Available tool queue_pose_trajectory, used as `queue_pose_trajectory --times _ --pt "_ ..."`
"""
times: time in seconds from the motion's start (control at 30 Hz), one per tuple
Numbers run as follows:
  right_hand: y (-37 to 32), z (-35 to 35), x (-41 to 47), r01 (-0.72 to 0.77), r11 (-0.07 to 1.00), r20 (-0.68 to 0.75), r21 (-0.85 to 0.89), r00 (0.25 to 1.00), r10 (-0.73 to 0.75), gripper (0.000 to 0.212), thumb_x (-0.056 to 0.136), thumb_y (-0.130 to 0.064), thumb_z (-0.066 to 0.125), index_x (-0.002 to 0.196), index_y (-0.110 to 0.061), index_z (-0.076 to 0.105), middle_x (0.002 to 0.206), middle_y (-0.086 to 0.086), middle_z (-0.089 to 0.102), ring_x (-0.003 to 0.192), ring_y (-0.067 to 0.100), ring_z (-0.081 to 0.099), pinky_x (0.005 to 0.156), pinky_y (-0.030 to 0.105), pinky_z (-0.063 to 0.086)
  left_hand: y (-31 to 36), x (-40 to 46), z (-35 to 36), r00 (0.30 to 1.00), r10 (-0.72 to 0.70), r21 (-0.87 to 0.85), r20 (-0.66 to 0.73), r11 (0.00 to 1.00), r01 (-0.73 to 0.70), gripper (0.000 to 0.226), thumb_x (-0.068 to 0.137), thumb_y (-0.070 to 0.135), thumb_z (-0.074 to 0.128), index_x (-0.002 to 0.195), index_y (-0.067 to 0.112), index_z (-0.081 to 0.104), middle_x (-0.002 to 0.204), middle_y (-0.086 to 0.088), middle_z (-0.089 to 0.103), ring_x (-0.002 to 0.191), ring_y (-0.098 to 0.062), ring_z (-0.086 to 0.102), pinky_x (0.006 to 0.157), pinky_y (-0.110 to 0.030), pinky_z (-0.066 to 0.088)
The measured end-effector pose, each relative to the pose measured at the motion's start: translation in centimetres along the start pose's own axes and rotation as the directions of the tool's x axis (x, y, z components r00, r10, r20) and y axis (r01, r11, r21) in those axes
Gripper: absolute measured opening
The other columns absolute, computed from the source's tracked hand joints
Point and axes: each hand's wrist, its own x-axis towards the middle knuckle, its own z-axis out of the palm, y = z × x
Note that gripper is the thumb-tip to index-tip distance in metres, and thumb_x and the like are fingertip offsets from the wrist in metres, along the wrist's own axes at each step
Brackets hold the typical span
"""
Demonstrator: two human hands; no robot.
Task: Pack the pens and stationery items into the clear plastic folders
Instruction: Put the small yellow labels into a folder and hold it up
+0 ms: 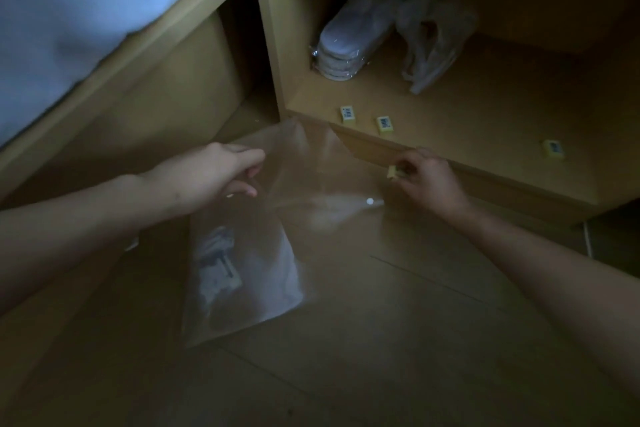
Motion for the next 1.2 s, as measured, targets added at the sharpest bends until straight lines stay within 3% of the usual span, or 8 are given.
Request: queue_pose_trajectory --times 0.17,0.23,0.33,0.57,0.7,0.87,1.0,1.2 --pt "-4.4 -2.0 -1.4 0.052 0.976 -0.02 0.214 0.999 -0.048 0.03 0.079 -0.006 0.073 0.108 -0.007 0.067 0.101 0.005 0.058 0.091 0.016 0.058 0.087 0.024 0.047 1.3 1.0 0.1 0.997 0.029 -0.025 0.068 0.999 -0.027 0.036 0.081 0.016 0.073 0.077 0.023 0.037 0.074 0.006 0.044 0.075 -0.022 0.05 0.071 -0.038 0.043" --pt "-6.0 -1.2 -1.9 0.118 0.974 0.052 0.194 0.99 -0.131 0.028 0.078 -0.004 0.073 0.106 -0.004 0.067 0.1 0.01 0.06 0.091 0.02 0.058 0.083 0.021 0.044 1.7 1.3 0.4 0.996 0.036 -0.016 0.076 0.999 -0.035 0.029 0.081 0.017 0.072 0.08 0.015 0.043 0.08 -0.001 0.051 0.081 -0.026 0.054 0.076 -0.041 0.044" --pt "-7.7 1.0 -2.4 0.207 0.971 0.209 0.119 0.951 -0.228 0.03 0.08 -0.002 0.069 0.109 0.0 0.065 0.105 0.016 0.059 0.097 0.026 0.057 0.079 0.012 0.033 2.0 1.3 0.7 0.996 0.031 -0.01 0.084 0.999 -0.03 0.039 0.081 0.018 0.072 0.074 0.031 0.036 0.09 -0.008 0.059 0.091 -0.028 0.058 0.081 -0.046 0.045" --pt "-9.3 5.4 -2.3 0.25 0.963 0.393 0.095 0.88 -0.267 0.031 0.079 0.001 0.065 0.111 0.0 0.063 0.11 0.017 0.059 0.104 0.03 0.056 0.086 0.024 0.036 0.8 0.5 0.2 0.998 0.065 -0.039 0.019 0.997 -0.064 0.05 0.08 0.022 0.072 0.073 0.042 0.027 0.087 -0.009 0.061 0.095 -0.031 0.062 0.079 -0.05 0.049" --pt "-9.7 6.2 -2.4 0.218 0.968 0.363 0.125 0.898 -0.249 0.034 0.079 0.002 0.063 0.112 -0.002 0.063 0.111 0.016 0.061 0.104 0.029 0.057 0.085 0.021 0.036 0.4 0.4 0.4 0.994 0.1 -0.065 0.036 0.993 -0.097 0.025 0.075 0.052 0.05 0.08 0.034 0.033 0.077 0.002 0.053 0.082 -0.027 0.061 0.075 -0.05 0.051" --pt "-8.7 4.2 -2.5 0.184 0.959 0.236 0.216 0.943 -0.234 0.035 0.08 0.005 0.062 0.113 -0.004 0.065 0.113 0.012 0.062 0.103 0.019 0.056 0.081 0.009 0.029 0.3 1.2 1.3 0.988 0.129 -0.012 0.08 0.992 -0.128 0.028 0.081 0.053 0.057 0.079 0.041 0.032 0.073 0.014 0.042 0.075 -0.026 0.058 0.077 -0.052 0.051" --pt "-6.8 2.0 -1.8 0.086 0.955 -0.029 0.283 0.996 -0.081 0.026 0.084 0.004 0.061 0.107 -0.006 0.068 0.101 0.005 0.06 0.089 0.008 0.053 0.082 0.014 0.044 -0.5 2.3 2.2 0.987 0.106 0.023 0.124 0.994 -0.109 0.027 0.077 0.061 0.047 0.078 0.045 0.025 0.079 0.014 0.044 0.082 -0.026 0.06 0.079 -0.052 0.051" --pt "-3.3 -0.5 1.2 -0.13 0.949 -0.251 0.287 0.946 0.206 0.027 0.091 0.0 0.055 0.116 -0.008 0.063 0.11 0.005 0.054 0.089 0.007 0.05 0.081 0.012 0.039 1.3 2.6 0.9 0.995 0.07 0.045 0.074 0.996 -0.073 0.023 0.08 0.051 0.045 0.08 0.04 0.024 0.085 0.009 0.05 0.082 -0.022 0.059 0.072 -0.045 0.05"
